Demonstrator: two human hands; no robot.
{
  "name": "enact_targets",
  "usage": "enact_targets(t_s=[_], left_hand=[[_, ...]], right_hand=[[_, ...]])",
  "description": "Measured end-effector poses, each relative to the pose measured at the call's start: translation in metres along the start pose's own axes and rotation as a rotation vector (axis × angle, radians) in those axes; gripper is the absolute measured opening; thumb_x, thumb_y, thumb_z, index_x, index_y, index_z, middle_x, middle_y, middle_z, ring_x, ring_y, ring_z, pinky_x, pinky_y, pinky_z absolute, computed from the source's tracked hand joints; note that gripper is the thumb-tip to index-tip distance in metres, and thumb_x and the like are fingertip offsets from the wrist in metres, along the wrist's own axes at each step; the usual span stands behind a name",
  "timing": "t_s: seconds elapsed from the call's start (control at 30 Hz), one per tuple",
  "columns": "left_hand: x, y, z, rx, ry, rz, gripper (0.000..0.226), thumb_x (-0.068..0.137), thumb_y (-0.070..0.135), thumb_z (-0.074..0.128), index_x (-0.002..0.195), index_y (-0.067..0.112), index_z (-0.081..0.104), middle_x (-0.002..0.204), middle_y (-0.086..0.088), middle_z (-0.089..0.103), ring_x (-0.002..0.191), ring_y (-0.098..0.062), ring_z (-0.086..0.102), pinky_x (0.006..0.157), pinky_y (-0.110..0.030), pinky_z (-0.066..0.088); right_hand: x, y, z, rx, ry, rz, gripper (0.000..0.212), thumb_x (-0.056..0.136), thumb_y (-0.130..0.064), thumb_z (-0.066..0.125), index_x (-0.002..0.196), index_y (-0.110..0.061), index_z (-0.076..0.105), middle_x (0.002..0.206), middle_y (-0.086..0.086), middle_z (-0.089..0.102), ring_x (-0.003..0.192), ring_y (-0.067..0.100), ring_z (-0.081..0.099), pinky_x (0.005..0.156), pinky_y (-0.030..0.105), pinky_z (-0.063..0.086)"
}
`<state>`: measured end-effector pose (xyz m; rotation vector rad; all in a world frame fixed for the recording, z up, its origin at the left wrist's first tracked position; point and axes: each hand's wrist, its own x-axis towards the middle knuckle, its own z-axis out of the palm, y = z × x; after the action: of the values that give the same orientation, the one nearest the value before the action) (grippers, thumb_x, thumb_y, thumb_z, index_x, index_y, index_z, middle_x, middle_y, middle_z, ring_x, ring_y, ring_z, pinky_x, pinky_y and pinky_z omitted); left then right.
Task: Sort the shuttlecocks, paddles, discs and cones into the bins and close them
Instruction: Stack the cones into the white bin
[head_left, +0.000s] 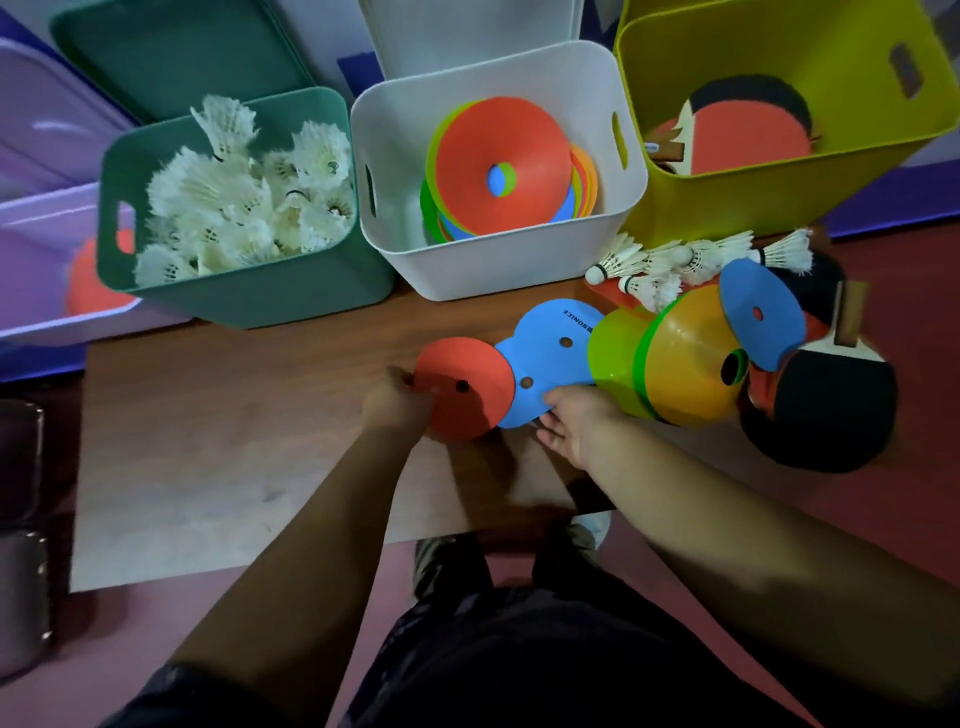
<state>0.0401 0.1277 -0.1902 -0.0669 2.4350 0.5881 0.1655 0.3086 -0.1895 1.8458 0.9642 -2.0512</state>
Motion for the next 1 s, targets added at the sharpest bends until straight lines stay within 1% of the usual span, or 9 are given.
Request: enact_targets(t_s=[0.1,0.2,0.37,0.4,0.5,0.63,0.8,0.9,1.0], left_hand=[[-0.015,-0.011,-0.019,-0.193,0.022,-0.024,0.030,0.101,0.037,0.061,0.118,0.014,0.070,0.101,-0.009,0.073,0.093,-0.033,0.071,0.087,-0.051,0.061],[-0.033,-0.018,-0.045,-0.486,0.120,-0.122,0.020,0.105,0.034,0.057,0.105,0.017,0.068,0.095,-0.006,0.070,0.087,-0.025,0.071,0.082,-0.048,0.064],[-0.063,-0.032,-0.091,-0.765,0.241,-0.170,0.014,0.104,0.030,0.063,0.105,0.017,0.062,0.100,-0.008,0.069,0.093,-0.030,0.072,0.083,-0.047,0.064],[-0.070,-0.036,-0.100,-0.807,0.272,-0.167,0.014,0.103,0.029,0.064,0.097,0.018,0.060,0.096,-0.006,0.068,0.093,-0.031,0.071,0.084,-0.047,0.063],[-0.080,-0.055,-0.125,-0.882,0.350,-0.159,0.020,0.102,0.031,0.066,0.084,0.023,0.061,0.092,-0.006,0.071,0.089,-0.030,0.071,0.081,-0.046,0.062],[-0.081,-0.093,-0.163,-0.976,0.442,-0.183,0.022,0.099,0.034,0.068,0.086,0.016,0.067,0.090,-0.010,0.074,0.083,-0.030,0.069,0.078,-0.045,0.061],[-0.057,-0.130,-0.211,-0.991,0.490,-0.126,0.026,0.099,0.032,0.068,0.078,0.015,0.068,0.080,-0.009,0.070,0.073,-0.025,0.064,0.069,-0.040,0.056],[-0.033,-0.150,-0.240,-0.990,0.503,-0.095,0.029,0.097,0.028,0.070,0.071,0.017,0.064,0.067,-0.003,0.064,0.065,-0.022,0.058,0.065,-0.036,0.052],[-0.010,-0.172,-0.272,-0.996,0.495,-0.042,0.028,0.095,0.031,0.070,0.071,0.018,0.065,0.066,-0.001,0.061,0.063,-0.021,0.056,0.064,-0.036,0.050]], right_hand=[[-0.013,-0.005,0.011,-0.057,-0.018,-0.049,0.022,0.104,-0.011,0.055,0.122,-0.021,0.062,0.104,-0.003,0.067,0.085,0.013,0.064,0.065,0.035,0.051],[-0.029,-0.009,0.027,-0.134,-0.043,-0.107,0.015,0.101,-0.010,0.061,0.116,-0.015,0.062,0.103,0.002,0.066,0.083,0.014,0.065,0.061,0.034,0.052],[-0.065,-0.015,0.074,-0.285,-0.197,-0.230,0.009,0.098,-0.013,0.066,0.106,-0.017,0.064,0.097,0.004,0.068,0.077,0.012,0.065,0.060,0.032,0.054],[-0.072,-0.015,0.085,-0.344,-0.221,-0.281,0.007,0.098,-0.014,0.067,0.101,-0.018,0.063,0.096,0.005,0.069,0.077,0.013,0.065,0.060,0.033,0.056],[-0.091,-0.012,0.115,-0.488,-0.260,-0.435,0.003,0.096,-0.018,0.068,0.094,-0.017,0.066,0.098,0.009,0.073,0.080,0.018,0.068,0.071,0.041,0.063],[-0.113,-0.007,0.151,-0.601,-0.301,-0.574,0.013,0.094,-0.021,0.070,0.093,-0.008,0.071,0.086,0.012,0.072,0.069,0.018,0.064,0.065,0.037,0.058],[-0.138,0.000,0.213,-0.703,-0.331,-0.669,0.013,0.095,-0.027,0.069,0.095,-0.016,0.077,0.091,0.009,0.076,0.073,0.019,0.068,0.074,0.045,0.063],[-0.152,0.004,0.260,-0.705,-0.361,-0.691,0.010,0.098,-0.024,0.069,0.103,-0.017,0.074,0.094,0.003,0.075,0.076,0.018,0.069,0.064,0.034,0.060],[-0.163,0.007,0.308,-0.728,-0.379,-0.713,0.010,0.097,-0.023,0.069,0.091,-0.018,0.075,0.095,0.008,0.077,0.075,0.018,0.069,0.060,0.030,0.057]])
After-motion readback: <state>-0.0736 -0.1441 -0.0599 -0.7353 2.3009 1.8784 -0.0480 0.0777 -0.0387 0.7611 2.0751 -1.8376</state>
